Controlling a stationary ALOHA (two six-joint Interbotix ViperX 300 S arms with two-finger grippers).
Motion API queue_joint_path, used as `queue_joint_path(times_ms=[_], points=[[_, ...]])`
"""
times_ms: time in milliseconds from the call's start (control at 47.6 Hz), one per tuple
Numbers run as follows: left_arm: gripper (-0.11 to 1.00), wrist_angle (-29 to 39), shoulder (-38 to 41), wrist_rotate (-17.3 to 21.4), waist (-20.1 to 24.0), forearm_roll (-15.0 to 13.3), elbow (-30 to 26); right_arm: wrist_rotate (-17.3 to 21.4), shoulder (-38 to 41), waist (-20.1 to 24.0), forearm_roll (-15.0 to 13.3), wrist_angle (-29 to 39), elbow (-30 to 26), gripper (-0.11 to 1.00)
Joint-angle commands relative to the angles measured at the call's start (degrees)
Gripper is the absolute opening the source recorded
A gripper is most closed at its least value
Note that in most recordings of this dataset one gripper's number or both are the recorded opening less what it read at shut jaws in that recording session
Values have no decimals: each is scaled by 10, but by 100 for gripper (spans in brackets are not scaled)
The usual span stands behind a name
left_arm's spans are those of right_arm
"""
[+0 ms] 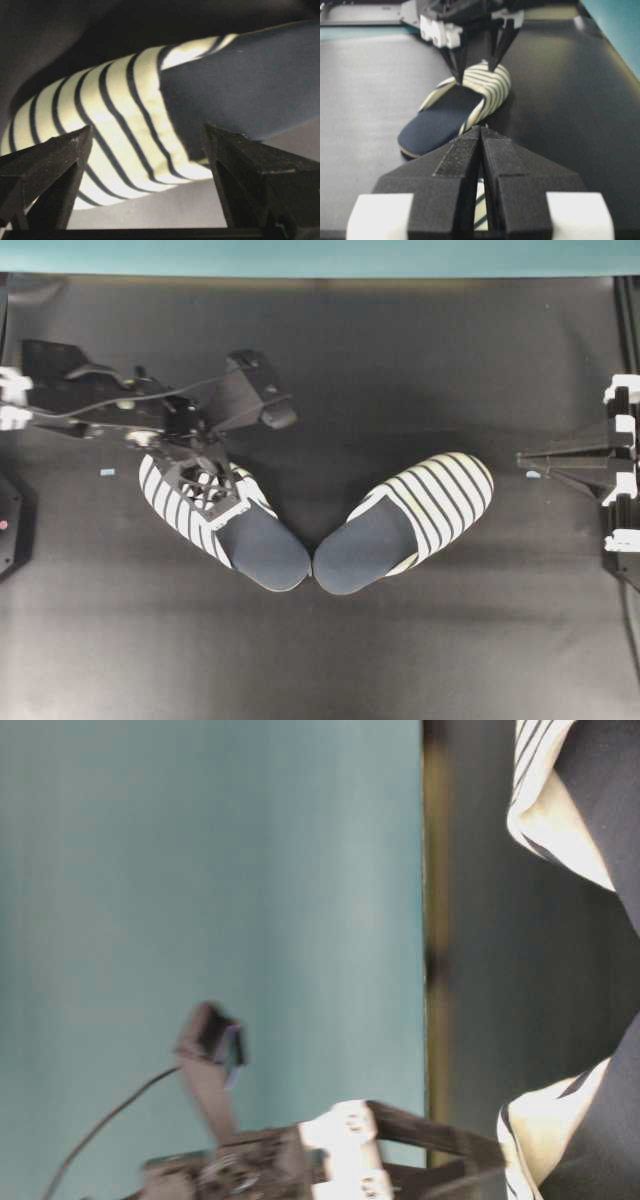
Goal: Arrange the slippers with the left arm.
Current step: 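Move the left gripper over the left striped slipper's heel and grasp it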
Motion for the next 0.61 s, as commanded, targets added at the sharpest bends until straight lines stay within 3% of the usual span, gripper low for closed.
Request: queue_joint_path(times_ms=[0,420,588], points=[[85,0,8,-5,11,3,-6,4,1,0,1,-3,-3,-1],[81,-18,9,-24,19,5,28,3,-7,0,2,-3,1,-1],[60,-30,9,-26,16,6,29,3,-9,0,2,-3,1,-1]])
